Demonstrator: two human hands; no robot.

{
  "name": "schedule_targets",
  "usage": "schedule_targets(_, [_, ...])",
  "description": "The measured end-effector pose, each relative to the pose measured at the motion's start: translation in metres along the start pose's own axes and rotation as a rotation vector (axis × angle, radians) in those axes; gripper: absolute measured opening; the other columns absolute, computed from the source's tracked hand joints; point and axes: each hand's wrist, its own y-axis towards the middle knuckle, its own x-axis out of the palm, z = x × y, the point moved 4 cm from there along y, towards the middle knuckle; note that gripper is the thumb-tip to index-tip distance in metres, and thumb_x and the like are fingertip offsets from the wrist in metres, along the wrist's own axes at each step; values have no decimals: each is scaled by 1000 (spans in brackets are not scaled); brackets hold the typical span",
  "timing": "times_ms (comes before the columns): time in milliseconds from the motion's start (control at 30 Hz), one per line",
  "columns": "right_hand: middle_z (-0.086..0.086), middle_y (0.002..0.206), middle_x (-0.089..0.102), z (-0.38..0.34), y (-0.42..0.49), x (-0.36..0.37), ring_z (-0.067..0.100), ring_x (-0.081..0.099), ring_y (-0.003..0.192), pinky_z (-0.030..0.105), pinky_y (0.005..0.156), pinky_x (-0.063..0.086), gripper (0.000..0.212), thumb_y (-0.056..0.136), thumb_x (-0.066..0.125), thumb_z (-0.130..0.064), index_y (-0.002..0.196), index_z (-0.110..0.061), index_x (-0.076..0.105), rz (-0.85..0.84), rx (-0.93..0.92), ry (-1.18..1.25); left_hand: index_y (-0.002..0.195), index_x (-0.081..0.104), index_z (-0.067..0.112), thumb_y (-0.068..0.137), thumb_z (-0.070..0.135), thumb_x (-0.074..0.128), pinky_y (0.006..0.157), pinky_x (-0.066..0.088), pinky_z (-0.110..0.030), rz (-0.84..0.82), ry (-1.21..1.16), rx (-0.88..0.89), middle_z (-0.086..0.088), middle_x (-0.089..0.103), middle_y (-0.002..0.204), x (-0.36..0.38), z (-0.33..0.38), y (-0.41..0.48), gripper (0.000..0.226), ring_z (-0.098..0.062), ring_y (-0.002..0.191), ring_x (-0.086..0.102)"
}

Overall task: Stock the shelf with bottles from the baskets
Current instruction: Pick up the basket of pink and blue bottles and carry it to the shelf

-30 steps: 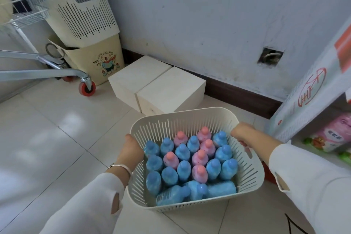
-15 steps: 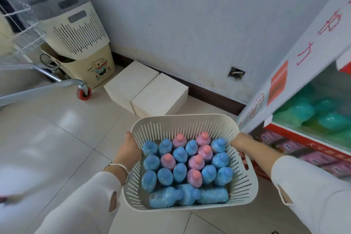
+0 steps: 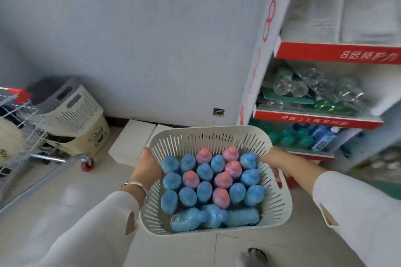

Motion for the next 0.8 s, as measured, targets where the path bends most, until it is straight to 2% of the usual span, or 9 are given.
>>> schedule_targets(67, [15, 68, 58, 25, -20, -13, 23, 52, 48, 27, 41, 45, 22, 91, 48, -24, 90, -5, 59, -31, -21, -30, 95, 30, 16, 89, 13, 47, 81, 52, -48, -11, 53, 65, -9, 47, 86, -6, 24, -16, 18, -28, 82, 52])
schedule_targets(167, [10, 64, 51, 77, -55, -44, 21, 47, 46, 26, 35, 42, 16, 92, 47, -19, 91, -6, 56, 36, -14, 29, 98, 30, 14, 88, 15, 46, 81, 53, -49, -79, 146, 164, -9, 49, 82, 0, 66, -43, 18, -31, 83, 56])
schedule_targets(333, [13, 62, 45, 185, -86, -85, 22, 41, 42, 30, 44, 42, 15, 91, 43, -13, 92, 0, 52, 101, 172, 253, 114, 33, 5, 91, 11, 42, 80, 51, -44, -213, 301, 371, -20, 54, 106, 56, 131, -92, 26, -38, 96, 57])
schedule_targets(467, [15, 63, 47, 272, -114, -128, 22, 43, 46, 28, 43, 41, 13, 87, 47, -10, 91, 0, 54, 197, 286, 356, 117, 34, 2, 90, 18, 50, 72, 42, -35, -347, 326, 441, -22, 55, 110, 125, 175, -139, 36, -37, 99, 56])
schedule_targets(533, [15, 66, 50, 315, -124, -150, 21, 45, 46, 25, 40, 41, 16, 87, 45, -10, 94, 0, 55, 242, 317, 367, 115, 35, 1, 90, 21, 52, 74, 39, -33, -385, 361, 496, -23, 56, 115, 162, 202, -163, 36, -36, 100, 56])
schedule_targets(600, [16, 69, 51, 361, -127, -170, 21, 45, 48, 25, 42, 41, 19, 87, 45, -12, 97, 0, 55, 263, 364, 397, 121, 33, 1, 89, 20, 53, 79, 44, -36, -430, 403, 540, -24, 55, 117, 203, 227, -187, 42, -39, 105, 57])
schedule_targets(700, [14, 67, 48, 420, -125, -202, 20, 43, 50, 27, 45, 41, 11, 88, 44, -10, 87, -2, 52, 279, 438, 451, 131, 29, -1, 91, 21, 51, 88, 47, -40, -497, 477, 640, -21, 51, 124, 266, 263, -223, 50, -38, 111, 56])
schedule_targets(767, [7, 66, 44, 454, -113, -225, 16, 42, 51, 26, 46, 40, 17, 93, 43, -9, 79, -6, 51, 273, 428, 502, 126, 39, 3, 92, 23, 50, 78, 46, -34, -538, 495, 663, -16, 53, 117, 307, 285, -242, 40, -32, 101, 58])
schedule_targets(800, [4, 66, 42, 469, -108, -235, 13, 41, 52, 23, 46, 38, 17, 95, 42, -10, 85, -6, 55, 286, 424, 557, 115, 41, 6, 93, 22, 49, 72, 45, -32, -570, 477, 659, -14, 54, 106, 327, 293, -250, 28, -28, 90, 58])
